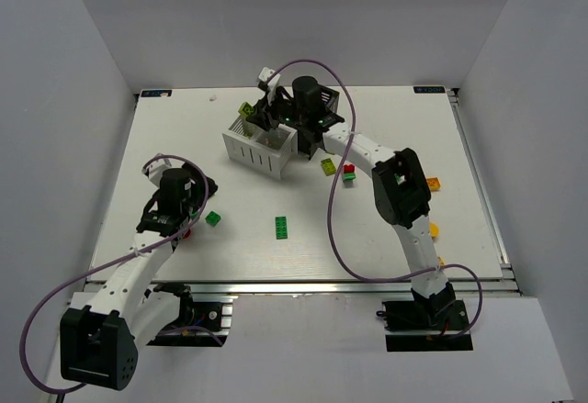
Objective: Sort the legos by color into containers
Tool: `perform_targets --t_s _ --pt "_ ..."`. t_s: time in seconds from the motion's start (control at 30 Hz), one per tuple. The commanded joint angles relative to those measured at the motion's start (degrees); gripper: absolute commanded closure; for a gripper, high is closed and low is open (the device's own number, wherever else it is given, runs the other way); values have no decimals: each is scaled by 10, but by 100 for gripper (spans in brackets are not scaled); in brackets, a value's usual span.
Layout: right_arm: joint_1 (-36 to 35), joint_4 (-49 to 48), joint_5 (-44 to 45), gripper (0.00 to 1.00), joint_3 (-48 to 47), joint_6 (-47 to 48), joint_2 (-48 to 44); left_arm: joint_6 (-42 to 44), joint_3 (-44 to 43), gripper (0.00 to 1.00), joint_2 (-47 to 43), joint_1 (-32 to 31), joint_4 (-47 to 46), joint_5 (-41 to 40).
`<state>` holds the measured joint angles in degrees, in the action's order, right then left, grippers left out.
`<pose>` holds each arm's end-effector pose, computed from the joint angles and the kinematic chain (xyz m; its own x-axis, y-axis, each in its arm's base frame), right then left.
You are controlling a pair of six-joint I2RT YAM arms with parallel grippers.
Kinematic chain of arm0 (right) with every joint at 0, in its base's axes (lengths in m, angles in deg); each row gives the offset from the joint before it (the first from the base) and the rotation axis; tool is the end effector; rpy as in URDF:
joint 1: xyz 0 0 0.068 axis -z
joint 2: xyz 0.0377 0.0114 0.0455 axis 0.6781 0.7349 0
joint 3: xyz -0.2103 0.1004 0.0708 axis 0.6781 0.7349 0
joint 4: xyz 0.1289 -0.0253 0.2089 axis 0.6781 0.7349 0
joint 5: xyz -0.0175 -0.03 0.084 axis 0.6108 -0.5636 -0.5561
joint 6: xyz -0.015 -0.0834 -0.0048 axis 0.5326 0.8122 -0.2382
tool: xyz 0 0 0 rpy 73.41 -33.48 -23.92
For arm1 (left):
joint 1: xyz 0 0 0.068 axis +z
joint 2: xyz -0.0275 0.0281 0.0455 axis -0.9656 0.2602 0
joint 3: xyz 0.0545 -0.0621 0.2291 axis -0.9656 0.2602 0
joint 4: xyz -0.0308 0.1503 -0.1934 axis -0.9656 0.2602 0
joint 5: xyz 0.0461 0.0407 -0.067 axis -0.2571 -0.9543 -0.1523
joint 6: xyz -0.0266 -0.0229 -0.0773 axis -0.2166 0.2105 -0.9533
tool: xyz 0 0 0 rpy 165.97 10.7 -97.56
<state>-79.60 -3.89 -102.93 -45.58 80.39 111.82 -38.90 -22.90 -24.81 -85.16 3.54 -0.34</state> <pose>0.4120 0.3553 0.2608 0.0882 -0.1384 -0.9864 -0.9144 0.3815 -0.1353 0.2339 -0.0218 0.1856 -0.3785 -0.6422 -0.6666 -0.4586 0.7557 -0.4676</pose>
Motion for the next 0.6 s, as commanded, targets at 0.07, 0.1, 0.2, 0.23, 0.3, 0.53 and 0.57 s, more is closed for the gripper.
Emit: perform_targets --t_s 0.07,0.1,0.2,0.23,0.3,0.53,0.57 --pt "-14 -92 28 100 -43 -29 21 3 -9 11 3 1 10 2" --pt "-17 -95 29 100 -43 -28 26 5 -11 11 6 2 11 2" --pt "-22 -110 33 100 -30 -26 31 6 -16 11 8 2 15 0" --pt "-23 -112 35 100 -26 -28 32 6 -16 11 8 1 14 -1" --pt "-22 -120 44 93 -15 -31 32 4 -13 11 6 2 13 0" --pt "-23 -160 60 65 7 -18 35 16 -21 11 12 1 17 5" --pt "-23 -161 62 64 5 -16 37 17 -23 11 14 2 18 5"
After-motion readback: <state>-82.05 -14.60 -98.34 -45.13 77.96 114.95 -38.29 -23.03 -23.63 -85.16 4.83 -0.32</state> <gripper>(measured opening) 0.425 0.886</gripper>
